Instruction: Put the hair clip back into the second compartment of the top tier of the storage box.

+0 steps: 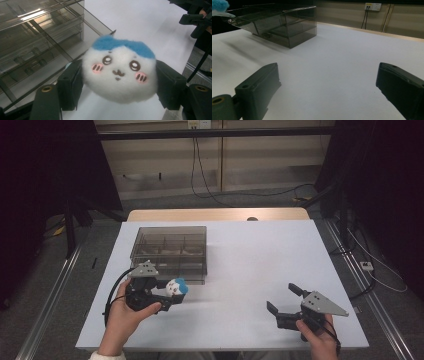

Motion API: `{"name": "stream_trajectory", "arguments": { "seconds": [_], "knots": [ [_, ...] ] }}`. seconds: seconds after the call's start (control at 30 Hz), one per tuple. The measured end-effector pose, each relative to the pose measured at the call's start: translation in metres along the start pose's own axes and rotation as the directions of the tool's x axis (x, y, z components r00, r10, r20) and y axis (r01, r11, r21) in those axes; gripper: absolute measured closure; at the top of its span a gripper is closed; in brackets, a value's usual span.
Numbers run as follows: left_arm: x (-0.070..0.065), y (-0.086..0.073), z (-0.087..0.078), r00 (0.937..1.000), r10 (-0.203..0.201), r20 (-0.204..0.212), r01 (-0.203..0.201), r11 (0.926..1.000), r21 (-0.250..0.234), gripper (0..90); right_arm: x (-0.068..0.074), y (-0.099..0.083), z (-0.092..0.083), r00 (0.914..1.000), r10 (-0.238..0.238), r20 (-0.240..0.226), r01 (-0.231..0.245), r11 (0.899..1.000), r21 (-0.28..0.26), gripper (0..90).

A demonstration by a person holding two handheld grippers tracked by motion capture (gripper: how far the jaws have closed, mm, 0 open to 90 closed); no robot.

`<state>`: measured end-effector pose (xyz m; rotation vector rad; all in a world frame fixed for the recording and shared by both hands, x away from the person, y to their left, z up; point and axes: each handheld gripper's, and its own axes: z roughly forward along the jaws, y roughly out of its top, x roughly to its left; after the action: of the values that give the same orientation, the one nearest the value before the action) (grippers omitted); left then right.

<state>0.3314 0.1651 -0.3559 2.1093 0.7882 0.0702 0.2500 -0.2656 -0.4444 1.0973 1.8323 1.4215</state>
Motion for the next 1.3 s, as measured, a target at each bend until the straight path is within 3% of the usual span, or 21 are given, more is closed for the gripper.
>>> {"name": "stream_trajectory", "arguments": {
  "seconds": [0.17, 0.53, 0.83, 1.3],
  "knots": [
    [-0.005, 0.002, -0.002, 0.9997, -0.007, 0.025, 0.007, 1.0000, 0.004, 31.4, 0.000, 0.000, 0.000, 1.0000, -0.001, 0.001, 0.001, 1.000, 0.000, 4.2],
    [-0.008, 0.009, -0.007, 0.9994, -0.004, 0.035, 0.003, 1.0000, 0.005, 31.4, 0.000, 0.000, 0.000, 1.0000, -0.002, 0.000, 0.002, 1.000, -0.001, 4.2],
    [-0.008, 0.015, -0.013, 0.9995, 0.000, 0.032, 0.000, 1.0000, -0.007, 31.3, 0.000, 0.000, 0.000, 1.0000, -0.004, -0.002, 0.004, 1.000, -0.002, 4.2],
    [0.000, 0.022, -0.015, 0.9999, -0.006, -0.008, 0.006, 0.9998, -0.018, 31.4, 0.000, 0.000, -0.001, 1.0000, 0.001, 0.000, -0.001, 1.000, -0.005, 4.2]
  ]
}}
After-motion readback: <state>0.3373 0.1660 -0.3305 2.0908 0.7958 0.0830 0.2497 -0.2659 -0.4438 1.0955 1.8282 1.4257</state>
